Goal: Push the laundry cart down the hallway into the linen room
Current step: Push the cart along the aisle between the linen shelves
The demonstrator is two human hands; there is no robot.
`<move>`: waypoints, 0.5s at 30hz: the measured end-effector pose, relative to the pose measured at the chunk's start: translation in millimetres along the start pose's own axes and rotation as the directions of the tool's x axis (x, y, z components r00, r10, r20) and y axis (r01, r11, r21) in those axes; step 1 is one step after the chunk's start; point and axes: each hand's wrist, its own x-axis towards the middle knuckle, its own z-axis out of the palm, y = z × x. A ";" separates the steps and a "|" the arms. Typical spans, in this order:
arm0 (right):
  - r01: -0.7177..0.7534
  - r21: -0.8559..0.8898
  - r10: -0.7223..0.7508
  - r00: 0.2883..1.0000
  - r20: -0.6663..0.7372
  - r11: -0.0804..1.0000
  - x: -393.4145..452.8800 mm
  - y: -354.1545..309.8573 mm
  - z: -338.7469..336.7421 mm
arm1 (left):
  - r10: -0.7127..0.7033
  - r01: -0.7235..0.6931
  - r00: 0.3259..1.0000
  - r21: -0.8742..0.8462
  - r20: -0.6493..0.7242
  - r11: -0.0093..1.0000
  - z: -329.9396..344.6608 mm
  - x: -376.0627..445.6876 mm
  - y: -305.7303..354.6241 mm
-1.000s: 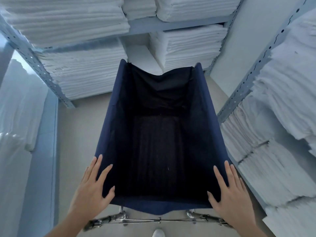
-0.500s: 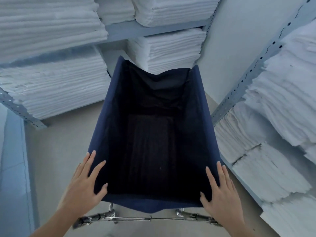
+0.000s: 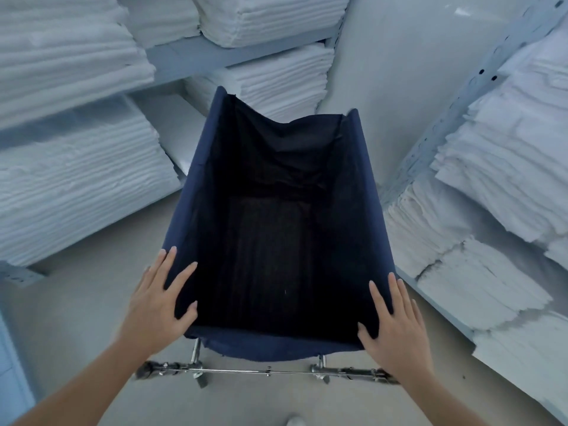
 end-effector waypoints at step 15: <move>-0.130 0.034 0.131 0.989 -0.062 0.991 84.2 -68.4 -1.7 | 0.147 -0.159 0.983 0.097 0.113 0.983 -13.5 148.0 -85.0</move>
